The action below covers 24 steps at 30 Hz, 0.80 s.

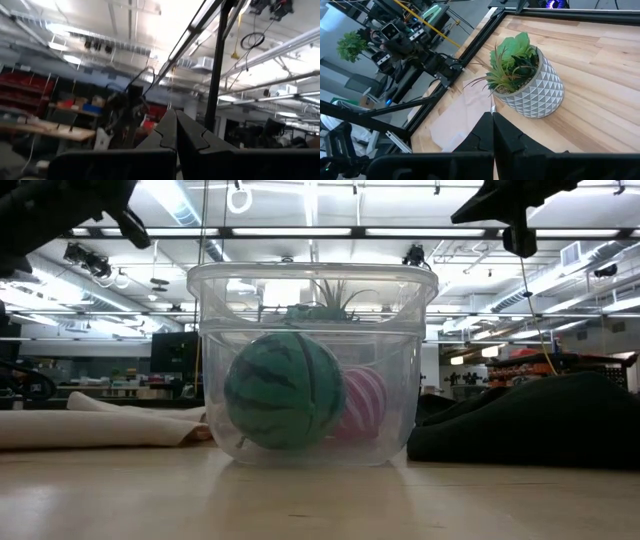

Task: Pick and placing Produce into tupperware
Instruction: Return to Home Position

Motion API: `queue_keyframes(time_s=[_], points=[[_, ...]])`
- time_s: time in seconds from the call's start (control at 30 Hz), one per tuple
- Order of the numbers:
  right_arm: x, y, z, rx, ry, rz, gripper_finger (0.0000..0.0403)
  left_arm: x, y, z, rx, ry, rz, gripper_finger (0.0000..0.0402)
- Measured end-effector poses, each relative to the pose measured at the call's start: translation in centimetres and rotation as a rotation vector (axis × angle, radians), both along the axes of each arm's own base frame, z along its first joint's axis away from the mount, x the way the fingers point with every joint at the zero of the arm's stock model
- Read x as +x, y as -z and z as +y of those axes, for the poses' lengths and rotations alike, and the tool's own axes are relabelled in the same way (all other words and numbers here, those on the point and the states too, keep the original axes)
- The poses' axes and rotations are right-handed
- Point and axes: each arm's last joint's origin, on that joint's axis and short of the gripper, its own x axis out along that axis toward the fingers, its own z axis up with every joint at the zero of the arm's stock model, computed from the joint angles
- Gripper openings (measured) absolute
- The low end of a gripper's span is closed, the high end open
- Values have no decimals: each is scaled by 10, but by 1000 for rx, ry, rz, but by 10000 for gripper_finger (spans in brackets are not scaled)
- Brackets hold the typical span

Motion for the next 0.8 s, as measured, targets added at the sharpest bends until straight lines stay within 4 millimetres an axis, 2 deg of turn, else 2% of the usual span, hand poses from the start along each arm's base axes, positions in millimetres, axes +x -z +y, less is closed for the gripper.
queue_keyframes(time_s=[0.13,0.4,0.47,0.67,0.8], points=[[0,0,0,-1,0,0,0,-1,3,0,-3,-1,75,2],[0,0,-1,-13,23,1,0,-8,-26,-1,122,-56,302,2],[0,0,-1,-13,23,2,0,-11,-31,0,141,-72,311,2],[0,0,-1,-12,29,2,0,-13,-17,1,100,-112,283,2],[0,0,-1,-9,35,1,0,-13,-11,1,92,-122,183,2]])
